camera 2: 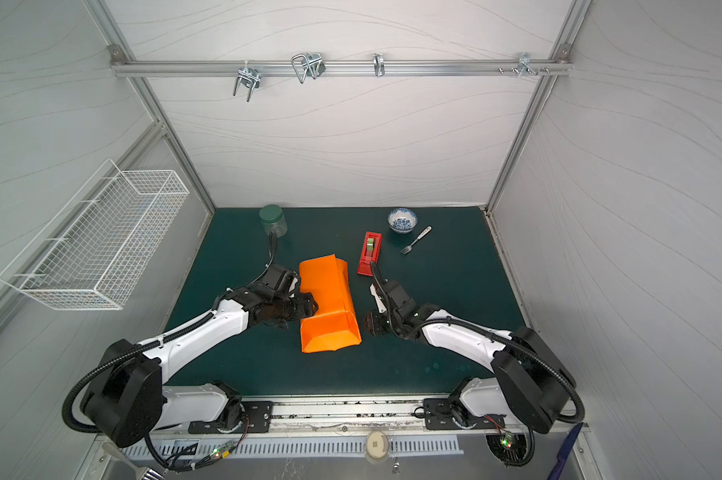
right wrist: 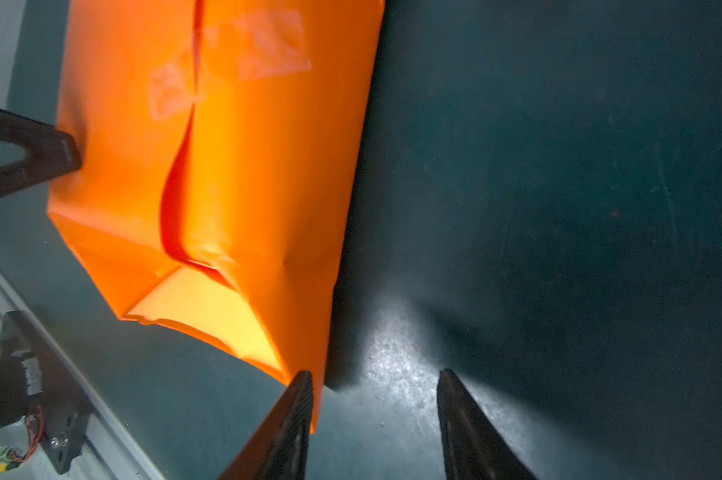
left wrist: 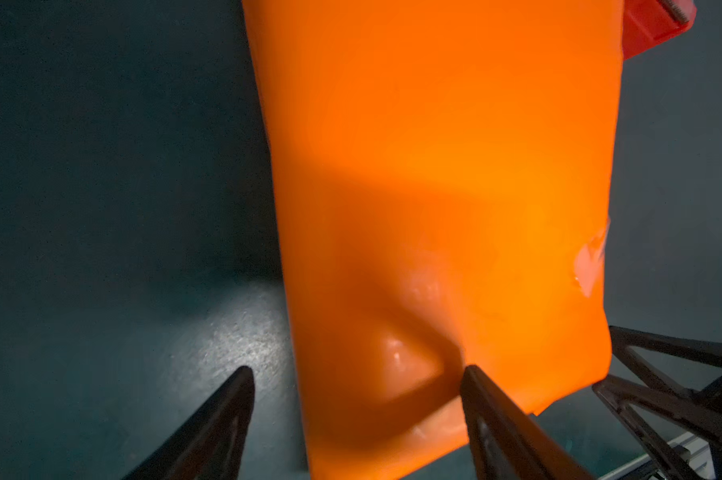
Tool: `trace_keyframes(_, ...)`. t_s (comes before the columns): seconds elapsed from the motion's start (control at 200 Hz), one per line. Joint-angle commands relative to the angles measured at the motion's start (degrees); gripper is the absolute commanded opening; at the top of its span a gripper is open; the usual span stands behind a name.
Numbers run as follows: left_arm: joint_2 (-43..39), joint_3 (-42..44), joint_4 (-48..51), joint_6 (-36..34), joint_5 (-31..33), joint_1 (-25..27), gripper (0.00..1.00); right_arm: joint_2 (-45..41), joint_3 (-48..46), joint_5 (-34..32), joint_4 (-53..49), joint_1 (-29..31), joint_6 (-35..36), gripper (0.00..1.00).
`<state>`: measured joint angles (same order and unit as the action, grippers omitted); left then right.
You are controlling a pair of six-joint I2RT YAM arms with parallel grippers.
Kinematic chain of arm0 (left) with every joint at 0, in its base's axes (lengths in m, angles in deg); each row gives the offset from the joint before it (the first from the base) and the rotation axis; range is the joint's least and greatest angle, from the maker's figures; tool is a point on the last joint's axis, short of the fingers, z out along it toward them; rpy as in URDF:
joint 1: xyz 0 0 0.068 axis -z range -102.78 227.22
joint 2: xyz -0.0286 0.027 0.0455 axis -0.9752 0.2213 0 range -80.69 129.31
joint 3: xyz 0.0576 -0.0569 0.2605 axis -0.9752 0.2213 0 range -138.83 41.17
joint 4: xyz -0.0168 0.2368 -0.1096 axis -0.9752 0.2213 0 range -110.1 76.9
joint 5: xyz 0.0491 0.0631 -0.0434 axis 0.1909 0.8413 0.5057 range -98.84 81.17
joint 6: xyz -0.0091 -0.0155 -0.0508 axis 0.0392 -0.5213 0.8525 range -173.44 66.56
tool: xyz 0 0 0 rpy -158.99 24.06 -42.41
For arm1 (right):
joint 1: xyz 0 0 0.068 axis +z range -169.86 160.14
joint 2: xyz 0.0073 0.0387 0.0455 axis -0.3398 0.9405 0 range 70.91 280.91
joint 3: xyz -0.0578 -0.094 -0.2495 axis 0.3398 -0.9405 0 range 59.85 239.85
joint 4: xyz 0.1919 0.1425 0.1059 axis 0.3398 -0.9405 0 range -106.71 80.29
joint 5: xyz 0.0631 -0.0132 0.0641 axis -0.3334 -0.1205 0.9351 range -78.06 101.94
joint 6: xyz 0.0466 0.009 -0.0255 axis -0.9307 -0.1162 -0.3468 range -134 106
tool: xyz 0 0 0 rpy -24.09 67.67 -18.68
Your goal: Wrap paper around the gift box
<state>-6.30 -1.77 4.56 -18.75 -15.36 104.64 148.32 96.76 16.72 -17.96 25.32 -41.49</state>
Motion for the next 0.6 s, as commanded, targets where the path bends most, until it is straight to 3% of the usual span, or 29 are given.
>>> trace_keyframes(0.0, 0.32, 1.41, -2.58, -0.25, -0.50, -0.15, 0.79, 2.99, 1.31, -0.76, -0.93, 0.14, 0.84, 0.49)
trace_keyframes(0.595, 1.98, 3.39, -4.10, -0.99, 0.51, -0.11, 0.77, 7.91, 2.55, 3.29, 5.85, 4.93, -2.55, 0.46)
